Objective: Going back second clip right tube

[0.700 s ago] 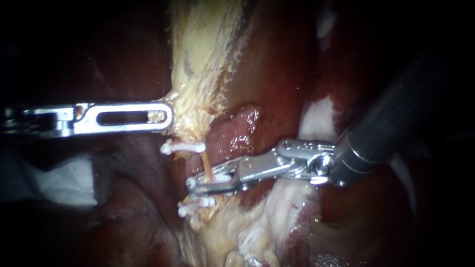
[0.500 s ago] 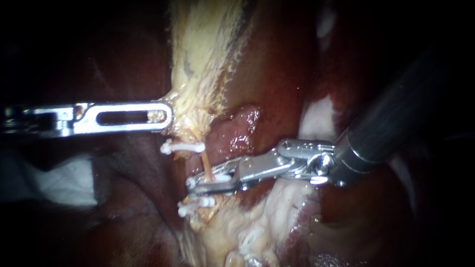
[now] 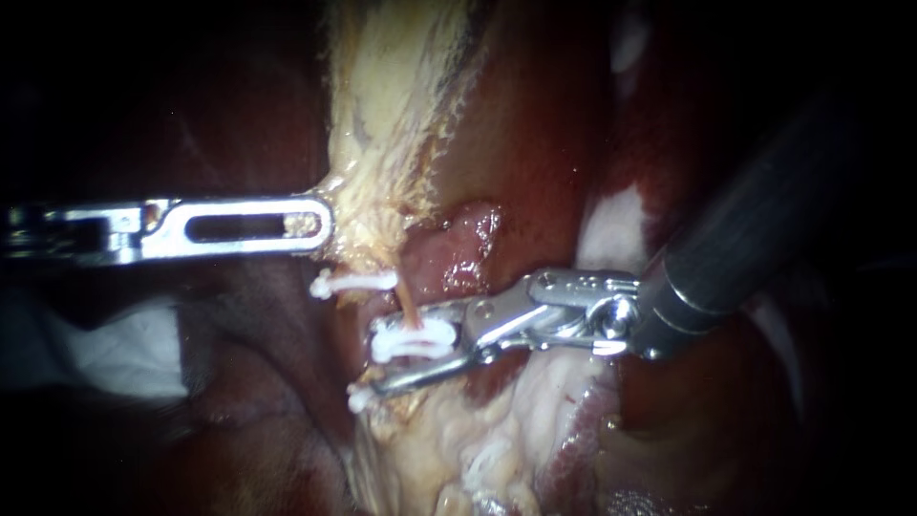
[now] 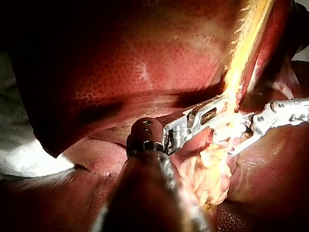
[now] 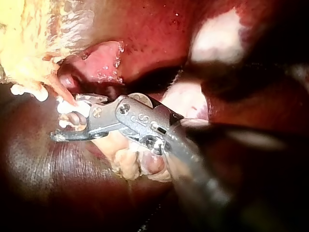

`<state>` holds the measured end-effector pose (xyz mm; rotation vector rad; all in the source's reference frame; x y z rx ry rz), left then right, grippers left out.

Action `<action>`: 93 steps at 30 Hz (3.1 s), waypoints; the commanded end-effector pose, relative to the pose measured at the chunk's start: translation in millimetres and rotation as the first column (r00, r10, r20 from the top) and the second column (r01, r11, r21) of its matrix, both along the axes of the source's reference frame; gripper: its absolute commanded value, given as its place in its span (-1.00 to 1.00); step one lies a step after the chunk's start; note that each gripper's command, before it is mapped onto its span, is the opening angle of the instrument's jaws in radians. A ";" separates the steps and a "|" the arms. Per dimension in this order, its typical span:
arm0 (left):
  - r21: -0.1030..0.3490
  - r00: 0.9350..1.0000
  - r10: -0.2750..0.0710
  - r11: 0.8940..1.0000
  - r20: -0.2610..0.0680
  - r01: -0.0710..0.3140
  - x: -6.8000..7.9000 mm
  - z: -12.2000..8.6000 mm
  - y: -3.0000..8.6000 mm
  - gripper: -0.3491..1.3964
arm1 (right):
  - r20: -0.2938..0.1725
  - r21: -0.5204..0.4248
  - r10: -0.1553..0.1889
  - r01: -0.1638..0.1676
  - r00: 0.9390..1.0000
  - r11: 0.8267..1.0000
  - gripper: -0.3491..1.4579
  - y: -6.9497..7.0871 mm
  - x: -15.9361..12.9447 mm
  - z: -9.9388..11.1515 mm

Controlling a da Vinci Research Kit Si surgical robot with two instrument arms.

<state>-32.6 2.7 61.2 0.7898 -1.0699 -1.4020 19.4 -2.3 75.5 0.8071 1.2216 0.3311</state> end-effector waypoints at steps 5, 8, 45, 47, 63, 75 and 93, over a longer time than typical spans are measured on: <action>0.000 1.000 0.000 1.000 0.000 0.000 0.0 -0.1 0.0 -1.00 | 0.016 -0.030 0.031 -0.031 0.999 0.999 0.03 0.5 -0.3 0.6; 0.000 1.000 0.000 1.000 0.000 0.000 0.0 -0.2 -0.1 -1.00 | 0.023 -0.042 0.046 -0.045 0.999 0.998 0.05 0.9 -0.4 0.9; -0.001 1.000 0.000 1.000 0.000 0.000 0.1 0.2 0.0 -1.00 | -0.017 -0.309 0.053 -0.056 0.998 0.949 0.05 3.0 -17.7 -7.1; -0.002 1.000 0.000 1.000 0.000 0.000 0.1 0.3 -0.1 -1.00 | -0.016 -0.313 0.054 -0.057 0.998 0.948 0.05 2.9 -18.3 -7.6; -0.011 1.000 0.017 1.000 -0.012 -0.017 -2.7 4.7 -0.3 -1.00 | -0.028 -0.306 0.064 -0.070 0.998 0.949 0.05 3.3 -18.9 -9.4; 0.005 0.998 0.051 0.999 -0.040 -0.051 -5.6 10.0 -1.3 -1.00 | -0.030 -0.303 0.072 -0.077 0.997 0.950 0.05 3.6 -18.9 -9.6; 0.005 0.998 0.053 0.999 -0.042 -0.053 -5.7 10.4 -1.1 -1.00 | -0.032 -0.299 0.078 -0.084 0.996 0.950 0.05 4.1 -18.7 -9.8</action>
